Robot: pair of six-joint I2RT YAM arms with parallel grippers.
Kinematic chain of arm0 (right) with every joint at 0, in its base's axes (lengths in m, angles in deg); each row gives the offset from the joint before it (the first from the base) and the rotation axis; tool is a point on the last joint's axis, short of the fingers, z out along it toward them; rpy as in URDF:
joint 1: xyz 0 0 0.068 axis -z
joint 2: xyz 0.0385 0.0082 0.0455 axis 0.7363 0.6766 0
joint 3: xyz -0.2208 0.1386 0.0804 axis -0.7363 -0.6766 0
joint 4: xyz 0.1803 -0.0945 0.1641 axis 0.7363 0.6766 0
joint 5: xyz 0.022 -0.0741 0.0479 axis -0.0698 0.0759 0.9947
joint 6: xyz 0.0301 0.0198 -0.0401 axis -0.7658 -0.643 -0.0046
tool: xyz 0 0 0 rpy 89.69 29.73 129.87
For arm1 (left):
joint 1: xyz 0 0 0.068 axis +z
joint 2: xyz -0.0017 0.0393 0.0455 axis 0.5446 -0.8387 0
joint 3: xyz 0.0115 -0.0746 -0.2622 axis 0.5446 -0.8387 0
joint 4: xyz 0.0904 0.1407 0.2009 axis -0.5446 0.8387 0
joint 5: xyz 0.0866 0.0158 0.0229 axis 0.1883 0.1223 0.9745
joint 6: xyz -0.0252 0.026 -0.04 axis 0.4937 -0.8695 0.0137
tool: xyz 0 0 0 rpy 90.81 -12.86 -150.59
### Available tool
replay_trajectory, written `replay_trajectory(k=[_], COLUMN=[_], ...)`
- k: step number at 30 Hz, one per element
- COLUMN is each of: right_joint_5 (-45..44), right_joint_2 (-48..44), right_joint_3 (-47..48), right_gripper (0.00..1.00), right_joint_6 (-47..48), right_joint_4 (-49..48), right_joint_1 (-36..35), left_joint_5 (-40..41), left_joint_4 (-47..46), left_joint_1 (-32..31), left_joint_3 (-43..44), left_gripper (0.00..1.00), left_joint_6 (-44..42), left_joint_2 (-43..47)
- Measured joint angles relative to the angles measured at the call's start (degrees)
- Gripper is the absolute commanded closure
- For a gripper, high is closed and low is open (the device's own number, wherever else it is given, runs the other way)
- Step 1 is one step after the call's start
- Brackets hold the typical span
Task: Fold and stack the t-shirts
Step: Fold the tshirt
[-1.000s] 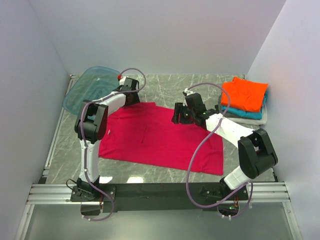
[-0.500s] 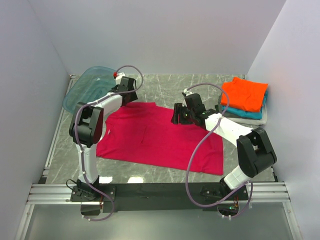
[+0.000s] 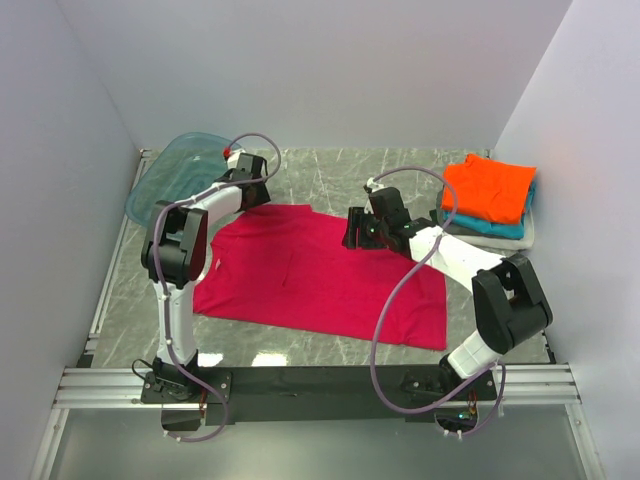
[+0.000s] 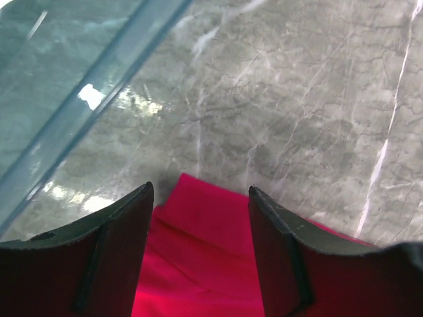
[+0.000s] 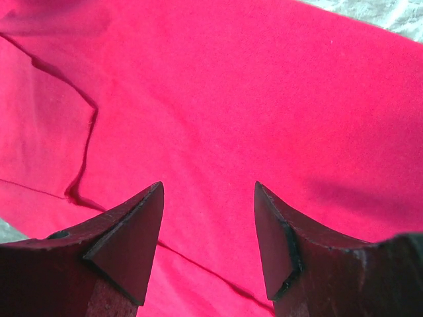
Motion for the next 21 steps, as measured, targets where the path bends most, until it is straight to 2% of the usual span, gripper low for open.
replay_trajectory(k=[6, 9, 10, 11, 12, 17, 21], right_joint_5=[0.0, 0.0, 0.0, 0.0, 0.0, 0.0, 0.0], right_joint_2=[0.5, 0.6, 0.6, 0.6, 0.6, 0.6, 0.6], right_joint_3=[0.0, 0.0, 0.0, 0.0, 0.0, 0.0, 0.0], right_gripper=[0.37, 0.37, 0.37, 0.37, 0.37, 0.37, 0.37], right_joint_6=[0.0, 0.0, 0.0, 0.0, 0.0, 0.0, 0.0], right_joint_4=[0.0, 0.0, 0.0, 0.0, 0.0, 0.0, 0.0], right_joint_1=[0.0, 0.0, 0.0, 0.0, 0.0, 0.0, 0.0], left_joint_5=[-0.7, -1.0, -1.1, -1.4, -1.6, -2.6, -3.5], left_joint_4=[0.8, 0.9, 0.8, 0.8, 0.9, -0.7, -4.8], left_joint_1=[0.0, 0.0, 0.0, 0.0, 0.0, 0.0, -0.3], left_joint_3=[0.3, 0.3, 0.3, 0.3, 0.2, -0.7, -7.6], left_gripper=[0.45, 0.64, 0.84, 0.96, 0.99, 1.00, 0.99], left_joint_6=[0.3, 0.4, 0.5, 0.8, 0.8, 0.3, 0.0], left_joint_2=[-0.9, -1.0, -1.2, -1.2, -1.3, -0.7, 4.3])
